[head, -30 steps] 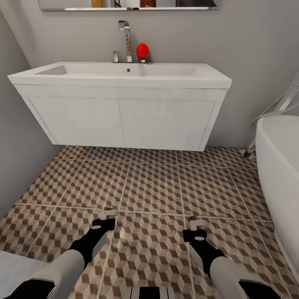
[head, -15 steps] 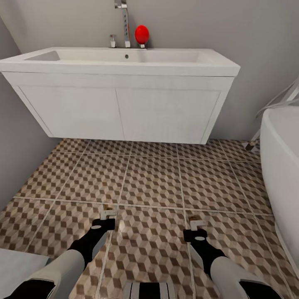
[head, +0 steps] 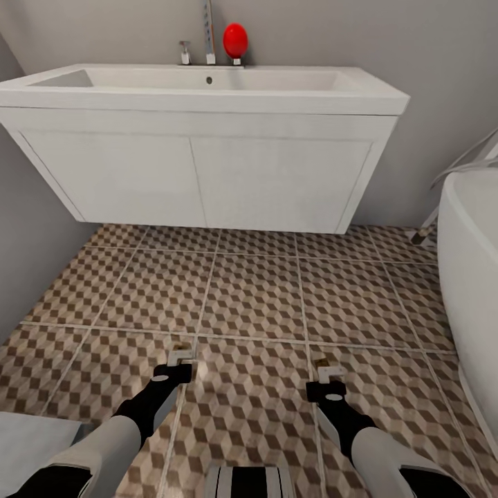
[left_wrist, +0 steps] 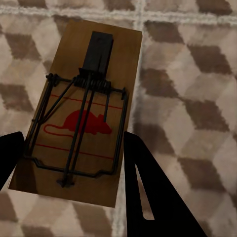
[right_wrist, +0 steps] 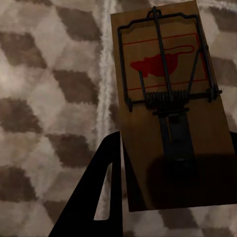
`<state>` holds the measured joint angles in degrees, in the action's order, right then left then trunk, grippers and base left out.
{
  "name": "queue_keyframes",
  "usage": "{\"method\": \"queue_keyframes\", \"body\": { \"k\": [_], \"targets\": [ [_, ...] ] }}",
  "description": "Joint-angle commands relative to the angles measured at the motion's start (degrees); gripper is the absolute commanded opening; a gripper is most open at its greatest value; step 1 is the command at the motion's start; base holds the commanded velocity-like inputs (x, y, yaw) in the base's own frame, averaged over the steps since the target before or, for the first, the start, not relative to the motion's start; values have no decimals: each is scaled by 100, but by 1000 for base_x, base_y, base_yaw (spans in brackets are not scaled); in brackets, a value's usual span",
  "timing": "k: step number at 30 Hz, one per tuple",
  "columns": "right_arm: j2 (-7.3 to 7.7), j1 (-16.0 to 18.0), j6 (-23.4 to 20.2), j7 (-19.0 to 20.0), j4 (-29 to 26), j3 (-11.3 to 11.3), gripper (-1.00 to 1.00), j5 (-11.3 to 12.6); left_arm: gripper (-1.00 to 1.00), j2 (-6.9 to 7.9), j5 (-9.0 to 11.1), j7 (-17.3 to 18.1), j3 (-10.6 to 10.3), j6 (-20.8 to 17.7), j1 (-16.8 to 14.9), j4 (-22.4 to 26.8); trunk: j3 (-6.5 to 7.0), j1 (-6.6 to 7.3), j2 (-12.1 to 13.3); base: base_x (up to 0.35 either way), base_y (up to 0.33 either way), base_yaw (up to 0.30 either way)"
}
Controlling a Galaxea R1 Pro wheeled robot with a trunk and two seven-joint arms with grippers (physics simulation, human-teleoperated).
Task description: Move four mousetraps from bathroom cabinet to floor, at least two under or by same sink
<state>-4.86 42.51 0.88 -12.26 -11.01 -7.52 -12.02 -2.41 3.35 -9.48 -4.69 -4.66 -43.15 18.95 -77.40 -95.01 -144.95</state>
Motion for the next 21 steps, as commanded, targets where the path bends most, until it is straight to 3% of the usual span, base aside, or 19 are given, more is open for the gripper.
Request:
{"method": "queue_keyframes", "body": {
  "k": [1,21],
  "targets": [
    [-1,3,17,-3,2,-48,-100,-47,-100,4,25,-36,-48,-35,0,12,-27,-1,-3,0,0,0],
    [8,3,35,-4,2,-48,-100,-48,-100,4,22,-36,-49,-43,0,12,-470,-53,-30,0,0,0]
  ]
}}
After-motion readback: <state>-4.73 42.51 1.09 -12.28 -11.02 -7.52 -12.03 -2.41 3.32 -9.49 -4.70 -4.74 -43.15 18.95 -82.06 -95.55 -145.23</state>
